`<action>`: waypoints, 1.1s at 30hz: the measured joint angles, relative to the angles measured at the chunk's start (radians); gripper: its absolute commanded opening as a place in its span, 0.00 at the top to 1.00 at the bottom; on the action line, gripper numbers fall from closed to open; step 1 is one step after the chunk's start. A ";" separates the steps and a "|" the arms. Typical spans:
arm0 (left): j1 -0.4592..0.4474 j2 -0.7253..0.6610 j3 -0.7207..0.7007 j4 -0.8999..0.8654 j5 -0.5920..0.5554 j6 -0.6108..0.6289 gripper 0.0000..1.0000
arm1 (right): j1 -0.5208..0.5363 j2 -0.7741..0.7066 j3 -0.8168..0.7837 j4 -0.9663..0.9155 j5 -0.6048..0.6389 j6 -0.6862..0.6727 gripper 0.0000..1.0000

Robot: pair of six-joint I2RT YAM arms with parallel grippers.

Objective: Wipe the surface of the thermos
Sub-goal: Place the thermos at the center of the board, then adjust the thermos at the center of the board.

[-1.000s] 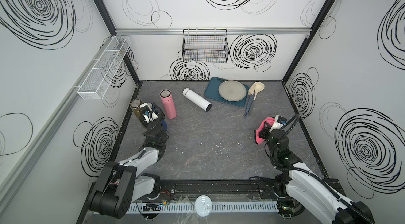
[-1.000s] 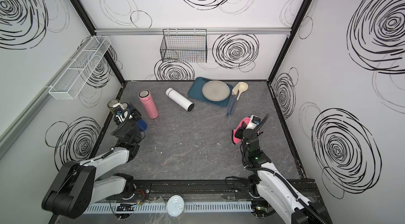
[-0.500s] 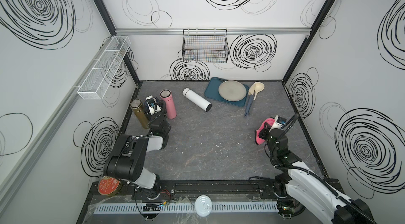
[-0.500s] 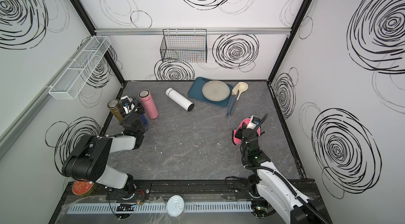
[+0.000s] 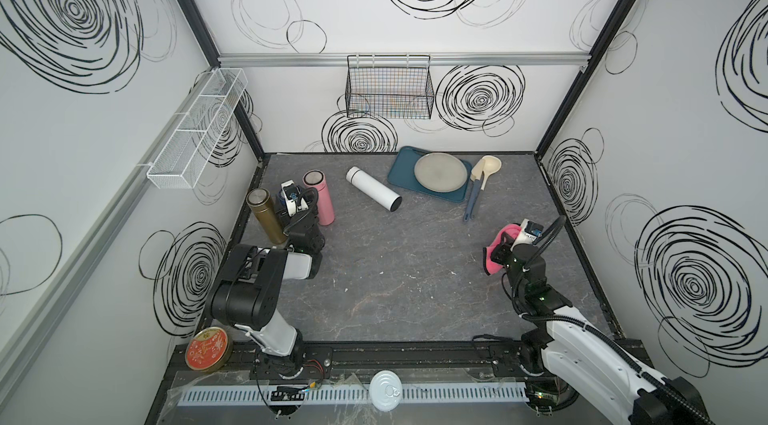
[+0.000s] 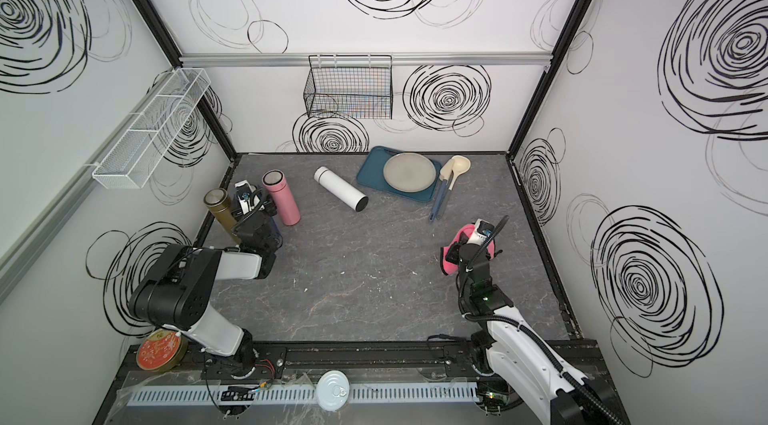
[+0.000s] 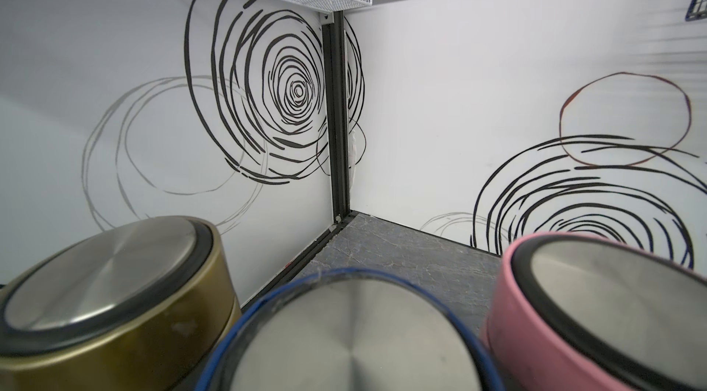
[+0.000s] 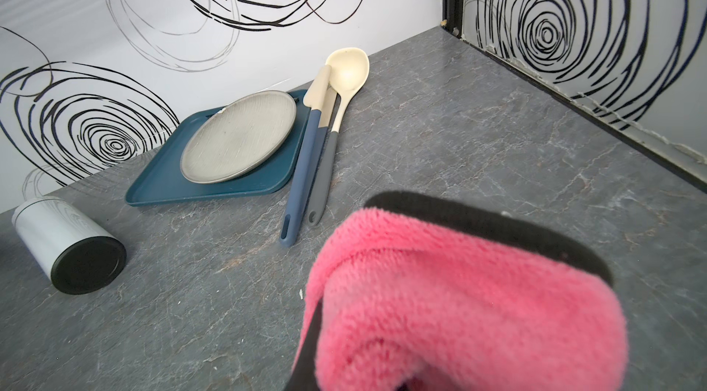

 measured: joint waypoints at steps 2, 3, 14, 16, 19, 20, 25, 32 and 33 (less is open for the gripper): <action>0.000 -0.004 0.007 0.008 -0.001 0.000 0.24 | 0.000 0.000 0.000 0.000 0.000 0.000 1.00; 0.000 -0.010 0.010 0.010 -0.002 0.000 0.22 | 0.000 0.000 0.000 0.000 0.000 0.000 1.00; -0.026 -0.332 0.034 -0.175 -0.051 -0.042 0.11 | -0.003 0.000 0.000 0.000 -0.006 0.000 1.00; -0.051 -0.440 0.069 -0.266 -0.055 -0.074 0.11 | -0.005 0.001 0.000 0.000 -0.009 0.000 1.00; -0.103 -0.556 0.158 -0.397 -0.054 -0.157 0.10 | -0.008 0.001 0.000 0.000 -0.014 0.000 1.00; -0.129 -0.582 0.181 -0.424 -0.054 -0.182 0.11 | -0.008 0.001 0.000 0.000 -0.016 0.000 1.00; -0.356 -0.523 0.413 -0.652 -0.099 -0.283 0.09 | -0.011 0.006 0.001 0.000 -0.022 0.000 1.00; -0.533 -0.112 0.880 -1.123 -0.159 -0.546 0.08 | -0.013 0.010 0.002 0.000 -0.027 0.000 1.00; -0.544 -0.038 0.966 -1.218 -0.166 -0.605 0.08 | -0.013 0.010 0.002 0.000 -0.028 0.000 1.00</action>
